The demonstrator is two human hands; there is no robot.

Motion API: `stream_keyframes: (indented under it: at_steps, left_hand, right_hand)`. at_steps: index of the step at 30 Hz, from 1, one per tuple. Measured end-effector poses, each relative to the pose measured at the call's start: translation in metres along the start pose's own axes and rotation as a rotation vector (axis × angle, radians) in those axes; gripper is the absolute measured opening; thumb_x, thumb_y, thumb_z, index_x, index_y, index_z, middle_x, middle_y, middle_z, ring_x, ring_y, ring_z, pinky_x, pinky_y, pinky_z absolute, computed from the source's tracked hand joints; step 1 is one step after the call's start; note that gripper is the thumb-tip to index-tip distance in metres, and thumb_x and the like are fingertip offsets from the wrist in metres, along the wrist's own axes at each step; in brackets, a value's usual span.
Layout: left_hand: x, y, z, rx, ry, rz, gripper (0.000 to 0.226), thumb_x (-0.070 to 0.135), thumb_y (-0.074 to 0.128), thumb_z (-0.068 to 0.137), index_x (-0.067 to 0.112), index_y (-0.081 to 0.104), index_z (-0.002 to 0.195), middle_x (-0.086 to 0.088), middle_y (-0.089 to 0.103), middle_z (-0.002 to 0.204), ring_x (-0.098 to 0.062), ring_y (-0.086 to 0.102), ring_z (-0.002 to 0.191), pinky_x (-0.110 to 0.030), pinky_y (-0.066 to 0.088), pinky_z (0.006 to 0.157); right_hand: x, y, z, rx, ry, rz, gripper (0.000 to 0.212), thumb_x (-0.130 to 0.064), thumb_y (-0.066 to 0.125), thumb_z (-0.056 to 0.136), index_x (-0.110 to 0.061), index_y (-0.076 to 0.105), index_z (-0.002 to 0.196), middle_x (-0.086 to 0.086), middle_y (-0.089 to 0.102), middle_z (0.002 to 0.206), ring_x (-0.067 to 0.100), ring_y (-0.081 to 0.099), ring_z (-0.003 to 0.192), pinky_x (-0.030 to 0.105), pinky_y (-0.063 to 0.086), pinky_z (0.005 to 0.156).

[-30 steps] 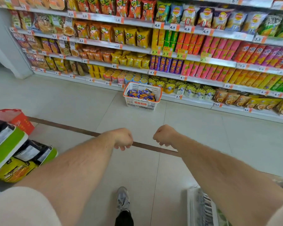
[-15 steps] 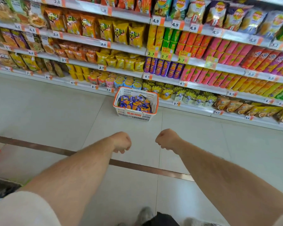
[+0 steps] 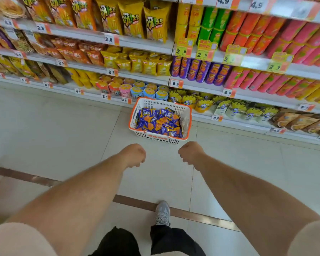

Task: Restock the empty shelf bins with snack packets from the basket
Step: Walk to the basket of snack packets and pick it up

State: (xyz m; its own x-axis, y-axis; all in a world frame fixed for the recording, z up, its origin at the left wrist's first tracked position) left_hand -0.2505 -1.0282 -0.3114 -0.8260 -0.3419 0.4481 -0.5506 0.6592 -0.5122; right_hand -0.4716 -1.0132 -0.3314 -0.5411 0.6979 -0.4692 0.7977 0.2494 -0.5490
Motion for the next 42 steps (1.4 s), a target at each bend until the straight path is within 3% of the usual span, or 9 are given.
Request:
stream_keyframes:
  at_steps: [8, 12, 17, 25, 28, 31, 35, 38, 42]
  left_hand:
    - [0.034, -0.044, 0.112, -0.036, -0.033, -0.113, 0.014, 0.001, 0.05, 0.089, 0.008, 0.06, 0.096, -0.018, 0.064, 0.096, -0.027, 0.056, 0.073, -0.025, 0.039, 0.059]
    - [0.052, -0.059, 0.191, -0.105, 0.019, -0.068, 0.012, 0.002, 0.049, 0.093, 0.011, 0.058, 0.094, -0.013, 0.062, 0.094, -0.027, 0.059, 0.081, -0.035, 0.055, 0.08]
    - [0.074, -0.071, 0.282, -0.116, 0.047, -0.095, 0.016, 0.004, 0.051, 0.09, 0.001, 0.065, 0.098, -0.022, 0.067, 0.101, -0.027, 0.06, 0.078, -0.033, 0.049, 0.072]
    - [0.078, -0.043, 0.403, -0.104, 0.086, -0.036, 0.009, 0.01, 0.058, 0.087, 0.012, 0.066, 0.086, -0.013, 0.069, 0.096, -0.031, 0.064, 0.093, -0.04, 0.052, 0.083]
    - [0.07, -0.015, 0.455, -0.105, 0.068, -0.026, 0.006, 0.018, 0.058, 0.088, 0.022, 0.062, 0.091, -0.003, 0.068, 0.099, -0.022, 0.062, 0.09, -0.033, 0.05, 0.079]
    - [0.067, 0.016, 0.502, -0.141, 0.063, 0.003, 0.009, 0.021, 0.056, 0.091, 0.021, 0.061, 0.098, 0.005, 0.061, 0.097, -0.017, 0.058, 0.091, -0.03, 0.047, 0.075]
    - [0.07, 0.05, 0.554, -0.158, 0.05, -0.022, 0.012, 0.02, 0.052, 0.094, 0.02, 0.061, 0.103, 0.012, 0.058, 0.092, -0.01, 0.056, 0.084, -0.026, 0.044, 0.068]
    - [0.072, 0.065, 0.577, -0.165, 0.044, -0.004, 0.015, 0.023, 0.055, 0.093, 0.018, 0.063, 0.105, 0.002, 0.063, 0.104, -0.017, 0.059, 0.095, -0.03, 0.047, 0.074]
    - [0.072, 0.073, 0.589, -0.174, 0.023, -0.01, 0.016, 0.019, 0.053, 0.092, 0.017, 0.061, 0.106, 0.0, 0.061, 0.107, -0.019, 0.058, 0.094, -0.027, 0.042, 0.065]
  right_hand:
    - [-0.045, -0.009, 0.112, -0.021, 0.041, 0.05, 0.006, -0.013, 0.055, 0.084, -0.013, 0.059, 0.089, 0.01, 0.062, 0.087, 0.023, 0.056, 0.076, 0.034, 0.052, 0.072]
    - [-0.059, -0.003, 0.18, 0.018, 0.118, 0.067, 0.008, -0.017, 0.055, 0.084, -0.015, 0.061, 0.09, 0.01, 0.063, 0.092, 0.025, 0.056, 0.079, 0.038, 0.054, 0.082]
    - [-0.067, 0.001, 0.26, 0.121, 0.213, 0.093, 0.022, -0.017, 0.051, 0.089, -0.01, 0.067, 0.103, 0.009, 0.061, 0.092, 0.026, 0.056, 0.083, 0.033, 0.048, 0.075]
    - [-0.03, 0.006, 0.391, 0.186, 0.321, 0.044, 0.005, -0.012, 0.054, 0.082, -0.01, 0.058, 0.081, 0.006, 0.054, 0.071, 0.025, 0.05, 0.068, 0.023, 0.033, 0.05]
    - [-0.009, 0.014, 0.447, 0.184, 0.367, 0.048, 0.006, -0.015, 0.053, 0.076, -0.019, 0.048, 0.079, 0.008, 0.053, 0.087, 0.026, 0.05, 0.077, 0.023, 0.04, 0.057]
    - [0.013, 0.024, 0.5, 0.175, 0.406, 0.1, 0.047, -0.022, 0.058, 0.077, -0.011, 0.05, 0.123, 0.013, 0.057, 0.117, 0.032, 0.059, 0.103, 0.038, 0.055, 0.085]
    - [0.035, 0.031, 0.555, 0.219, 0.517, 0.168, 0.065, -0.03, 0.065, 0.079, -0.009, 0.036, 0.133, 0.015, 0.047, 0.13, 0.036, 0.052, 0.117, 0.045, 0.049, 0.097]
    - [0.047, 0.035, 0.578, 0.221, 0.63, 0.333, 0.077, -0.029, 0.066, 0.073, -0.009, 0.027, 0.137, 0.015, 0.043, 0.134, 0.036, 0.049, 0.119, 0.048, 0.046, 0.1]
    - [0.045, 0.037, 0.578, 0.226, 0.636, 0.598, 0.055, -0.023, 0.065, 0.079, -0.012, 0.032, 0.122, 0.009, 0.05, 0.109, 0.028, 0.053, 0.099, 0.039, 0.047, 0.082]
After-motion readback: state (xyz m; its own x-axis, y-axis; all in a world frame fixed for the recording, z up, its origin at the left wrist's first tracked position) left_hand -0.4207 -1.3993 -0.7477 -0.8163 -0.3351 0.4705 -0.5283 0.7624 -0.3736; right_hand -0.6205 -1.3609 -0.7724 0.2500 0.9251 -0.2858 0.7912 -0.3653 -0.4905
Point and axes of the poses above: each hand's wrist, its own z-axis towards the middle knuckle, its own y-axis out of the palm, x = y × z, the point moved 3 cm from there along z, towards the middle knuckle
